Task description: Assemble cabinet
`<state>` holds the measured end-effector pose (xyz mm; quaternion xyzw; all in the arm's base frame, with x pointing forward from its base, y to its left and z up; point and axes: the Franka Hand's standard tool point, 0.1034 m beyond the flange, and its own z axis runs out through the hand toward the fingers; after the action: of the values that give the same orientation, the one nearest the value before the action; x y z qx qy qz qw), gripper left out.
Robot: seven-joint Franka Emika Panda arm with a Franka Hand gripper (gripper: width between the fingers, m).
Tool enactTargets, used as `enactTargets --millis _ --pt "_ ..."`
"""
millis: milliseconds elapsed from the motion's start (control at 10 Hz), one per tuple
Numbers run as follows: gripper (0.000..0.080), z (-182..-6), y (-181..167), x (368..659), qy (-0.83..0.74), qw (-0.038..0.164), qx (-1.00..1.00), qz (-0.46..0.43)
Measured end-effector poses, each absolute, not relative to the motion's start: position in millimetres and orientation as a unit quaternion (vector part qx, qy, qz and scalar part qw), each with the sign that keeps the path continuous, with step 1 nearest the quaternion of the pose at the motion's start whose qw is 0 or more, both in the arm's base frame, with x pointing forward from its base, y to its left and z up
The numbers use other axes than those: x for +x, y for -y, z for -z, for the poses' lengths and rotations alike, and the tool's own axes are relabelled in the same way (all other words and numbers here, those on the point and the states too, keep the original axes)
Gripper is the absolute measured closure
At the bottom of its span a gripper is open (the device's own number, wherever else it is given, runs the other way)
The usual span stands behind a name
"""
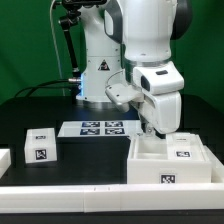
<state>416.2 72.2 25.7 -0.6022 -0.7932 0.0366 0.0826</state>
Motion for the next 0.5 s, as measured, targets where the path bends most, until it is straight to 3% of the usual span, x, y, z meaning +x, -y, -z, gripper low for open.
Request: enactTargets --millis 300,500 --pt "0.0797 -41.0 -70.5 418.1 0.767 0.068 -0.636 -0.039" --pt "0.0797 -39.8 -71.1 417.2 0.767 0.070 -0.637 -0.040"
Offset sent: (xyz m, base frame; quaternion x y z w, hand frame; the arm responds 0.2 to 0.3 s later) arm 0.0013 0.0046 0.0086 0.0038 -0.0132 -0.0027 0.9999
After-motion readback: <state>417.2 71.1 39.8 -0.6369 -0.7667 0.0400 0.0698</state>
